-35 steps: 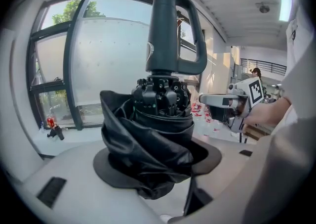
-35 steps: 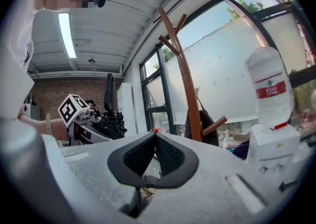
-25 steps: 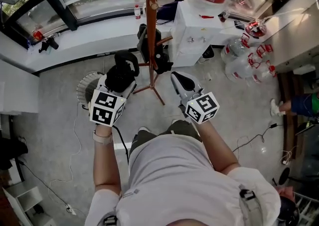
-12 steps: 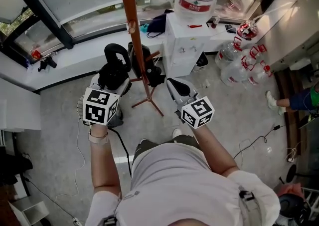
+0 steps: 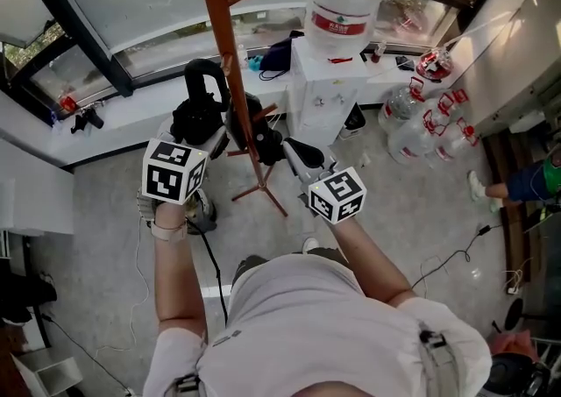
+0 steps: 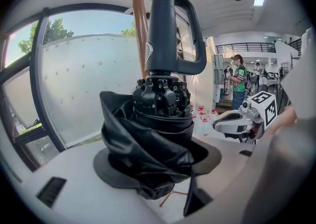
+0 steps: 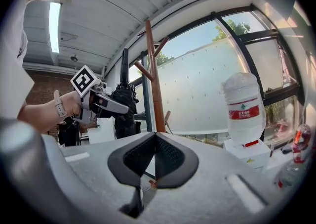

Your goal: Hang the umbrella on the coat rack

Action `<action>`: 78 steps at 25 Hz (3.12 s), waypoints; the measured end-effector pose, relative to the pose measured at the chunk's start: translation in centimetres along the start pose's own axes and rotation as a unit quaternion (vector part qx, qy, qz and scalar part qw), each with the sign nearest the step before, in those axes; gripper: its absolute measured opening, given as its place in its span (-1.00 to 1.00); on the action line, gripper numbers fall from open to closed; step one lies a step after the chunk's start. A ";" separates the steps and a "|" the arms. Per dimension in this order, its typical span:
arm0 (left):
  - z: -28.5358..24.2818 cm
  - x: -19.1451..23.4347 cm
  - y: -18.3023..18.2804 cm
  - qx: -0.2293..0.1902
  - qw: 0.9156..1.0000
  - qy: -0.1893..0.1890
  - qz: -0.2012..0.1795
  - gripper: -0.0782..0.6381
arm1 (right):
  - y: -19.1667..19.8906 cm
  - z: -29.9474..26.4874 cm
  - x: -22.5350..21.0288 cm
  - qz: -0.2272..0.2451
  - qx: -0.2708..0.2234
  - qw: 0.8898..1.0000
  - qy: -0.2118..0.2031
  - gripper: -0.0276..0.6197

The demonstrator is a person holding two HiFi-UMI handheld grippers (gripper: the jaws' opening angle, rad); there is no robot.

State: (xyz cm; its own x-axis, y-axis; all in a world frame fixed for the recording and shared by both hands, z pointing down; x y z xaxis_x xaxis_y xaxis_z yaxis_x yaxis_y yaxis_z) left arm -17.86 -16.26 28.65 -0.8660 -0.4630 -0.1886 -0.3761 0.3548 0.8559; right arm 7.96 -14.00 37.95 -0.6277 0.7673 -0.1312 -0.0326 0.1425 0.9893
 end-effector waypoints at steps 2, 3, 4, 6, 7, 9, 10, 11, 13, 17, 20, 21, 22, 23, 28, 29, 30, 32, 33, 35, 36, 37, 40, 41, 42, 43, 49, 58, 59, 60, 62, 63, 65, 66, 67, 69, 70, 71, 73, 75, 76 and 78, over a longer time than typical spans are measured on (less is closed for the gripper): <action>-0.2 0.3 -0.5 0.001 1.000 -0.001 -0.001 -0.06 | -0.3 -0.1 -0.1 0.001 -0.001 1.000 0.000 -0.90; -0.3 0.5 -0.7 0.001 1.000 -0.002 -0.002 -0.06 | -0.4 0.0 -0.2 0.002 -0.001 1.000 0.000 -0.90; -0.4 0.6 -0.9 0.001 1.000 -0.002 -0.003 -0.06 | -0.5 0.0 -0.3 0.002 -0.001 1.000 0.001 -0.90; -0.6 0.8 -1.3 0.000 1.000 0.000 -0.005 -0.06 | -0.6 0.0 -0.4 0.001 -0.001 1.000 0.004 -0.90; -0.8 0.8 -1.5 0.000 1.000 0.002 -0.007 -0.06 | -0.6 0.0 -0.4 0.001 -0.001 1.000 0.005 -0.90; -1.0 0.8 -1.9 0.001 1.000 0.005 -0.010 -0.06 | -0.7 0.0 -0.5 0.000 0.000 1.000 0.008 -0.90; -1.2 0.8 -2.1 0.002 1.000 0.007 -0.013 -0.06 | -0.8 0.1 -0.6 0.000 0.000 1.000 0.008 -0.90; -1.4 0.8 -2.3 0.002 1.000 0.008 -0.015 -0.06 | -0.8 0.1 -0.7 0.000 0.001 1.000 0.009 -0.90; -1.8 0.8 -2.7 0.003 1.000 0.011 -0.017 -0.06 | -0.8 0.3 -0.8 -0.001 0.001 1.000 0.011 -0.90; -2.6 0.7 -3.0 0.006 1.000 0.013 -0.018 -0.06 | -0.7 0.8 -1.1 -0.002 0.005 1.000 0.018 -0.90; -3.2 0.8 -2.8 0.008 1.000 0.016 -0.016 -0.06 | -0.5 1.1 -1.3 -0.005 0.008 1.000 0.022 -0.90; -3.4 0.8 -2.7 0.009 1.000 0.017 -0.014 -0.06 | -0.3 1.2 -1.3 -0.007 0.009 1.000 0.024 -0.90; -3.7 0.7 -2.5 0.010 1.000 0.019 -0.012 -0.06 | -0.1 1.3 -1.3 -0.008 0.011 1.000 0.025 -0.90; -3.8 0.7 -2.3 0.011 1.000 0.019 -0.010 -0.06 | 0.0 1.4 -1.3 -0.009 0.012 1.000 0.026 -0.90; -4.5 0.7 -1.4 0.021 1.000 0.020 -0.003 -0.06 | 0.6 1.8 -1.1 -0.012 0.023 0.999 0.030 -0.90; -4.6 0.7 -1.2 0.023 1.000 0.020 -0.002 -0.06 | 0.7 1.8 -1.1 -0.013 0.025 0.999 0.030 -0.90; -4.7 0.7 -0.9 0.024 1.000 0.020 0.000 -0.06 | 0.9 1.8 -1.0 -0.013 0.026 0.999 0.029 -0.90; -4.8 0.5 -0.5 0.026 0.999 0.021 0.003 -0.06 | 1.1 2.0 -0.9 -0.015 0.030 0.999 0.029 -0.90; -4.9 0.5 -0.3 0.027 0.999 0.021 0.005 -0.06 | 1.3 2.1 -0.9 -0.017 0.031 0.999 0.030 -0.90; -5.1 0.4 0.0 0.030 0.999 0.023 0.007 -0.05 | 1.5 2.2 -0.8 -0.020 0.035 0.999 0.031 -0.90; -5.2 0.3 0.2 0.031 0.999 0.023 0.008 -0.05 | 1.6 2.3 -0.8 -0.022 0.036 0.999 0.031 -0.90; -5.2 0.3 0.4 0.032 0.999 0.023 0.010 -0.05 | 1.7 2.3 -0.8 -0.023 0.037 0.999 0.031 -0.90; -5.4 0.2 0.8 0.030 0.999 0.026 0.019 -0.05 | 2.0 2.4 -0.6 -0.026 0.040 0.998 0.031 -0.90; -5.4 0.1 0.9 0.029 0.999 0.028 0.022 -0.04 | 2.1 2.4 -0.6 -0.026 0.040 0.998 0.031 -0.90; -5.5 0.1 1.0 0.028 0.999 0.029 0.025 -0.04 | 2.2 2.5 -0.6 -0.027 0.041 0.998 0.032 -0.90; -5.6 0.0 1.1 0.027 0.999 0.029 0.027 -0.04 | 2.3 2.5 -0.6 -0.028 0.042 0.998 0.032 -0.90; -6.5 0.0 2.1 0.021 0.998 0.035 0.053 -0.04 | 2.8 2.8 -0.5 -0.034 0.047 0.998 0.037 -0.90; -7.7 0.1 2.9 -0.012 0.996 0.036 0.086 -0.01 | 3.9 3.3 -0.2 -0.047 0.053 0.996 0.049 -0.90; -7.8 0.0 3.0 -0.017 0.995 0.036 0.090 -0.01 | 4.1 3.4 -0.2 -0.048 0.054 0.996 0.050 -0.90; -7.9 -0.1 3.1 -0.023 0.995 0.035 0.096 -0.01 | 4.2 3.5 -0.2 -0.049 0.056 0.996 0.051 -0.90; -8.1 -0.2 3.3 -0.038 0.993 0.031 0.109 0.01 | 4.5 3.7 -0.2 -0.052 0.057 0.996 0.052 -0.90; -8.2 -0.2 3.5 -0.046 0.992 0.029 0.115 0.01 | 4.6 3.8 -0.2 -0.053 0.058 0.996 0.053 -0.90; -8.3 -0.3 3.8 -0.062 0.990 0.022 0.124 0.01 | 4.9 3.9 -0.1 -0.056 0.060 0.995 0.055 -0.90; -8.3 -0.3 3.9 -0.069 0.989 0.019 0.128 0.01 | 5.0 4.0 0.0 -0.057 0.061 0.995 0.056 -0.90; -8.3 -0.3 4.0 -0.076 0.988 0.017 0.132 0.01 | 5.1 4.1 0.1 -0.058 0.062 0.995 0.057 -0.90; -8.3 -0.4 4.3 -0.090 0.986 0.013 0.139 0.01 | 5.2 4.3 0.2 -0.060 0.063 0.994 0.059 -0.90; -8.3 -0.5 4.4 -0.097 0.985 0.011 0.142 0.01 | 5.3 4.4 0.2 -0.061 0.064 0.994 0.060 -0.90; -8.2 -0.6 4.5 -0.105 0.984 0.008 0.143 0.01 | 5.4 4.6 0.1 -0.062 0.065 0.994 0.061 -0.90; -8.2 -0.9 4.7 -0.123 0.981 0.002 0.148 0.03 | 5.6 4.9 0.0 -0.063 0.066 0.994 0.063 -0.90; -8.1 -1.1 4.9 -0.138 0.978 -0.003 0.154 0.05 | 5.7 5.2 0.0 -0.064 0.068 0.994 0.064 -0.90; -8.1 -1.1 5.0 -0.144 0.977 -0.004 0.157 0.06 | 5.8 5.3 0.0 -0.065 0.069 0.993 0.065 -0.90; -8.1 -1.3 5.1 -0.155 0.975 -0.006 0.162 0.08 | 6.0 5.5 0.0 -0.066 0.071 0.993 0.066 -0.90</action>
State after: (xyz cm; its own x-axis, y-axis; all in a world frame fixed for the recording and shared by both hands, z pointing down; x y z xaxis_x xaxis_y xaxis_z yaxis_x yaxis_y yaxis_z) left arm -16.02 -20.46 37.18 -0.9272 -0.3574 0.1117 0.0335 0.2182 0.9753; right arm 12.08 -9.68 43.51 -0.7225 0.6484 -0.2401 -0.0169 0.3307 0.9436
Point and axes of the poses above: the fingertips, and each gripper's own axes: z backward along the fingers, x to its left, y out of its underside, the point moved 10 cm from there along z, backward along the fingers, and after that the axes turned 3 degrees about -y, right-handed, at the moved point
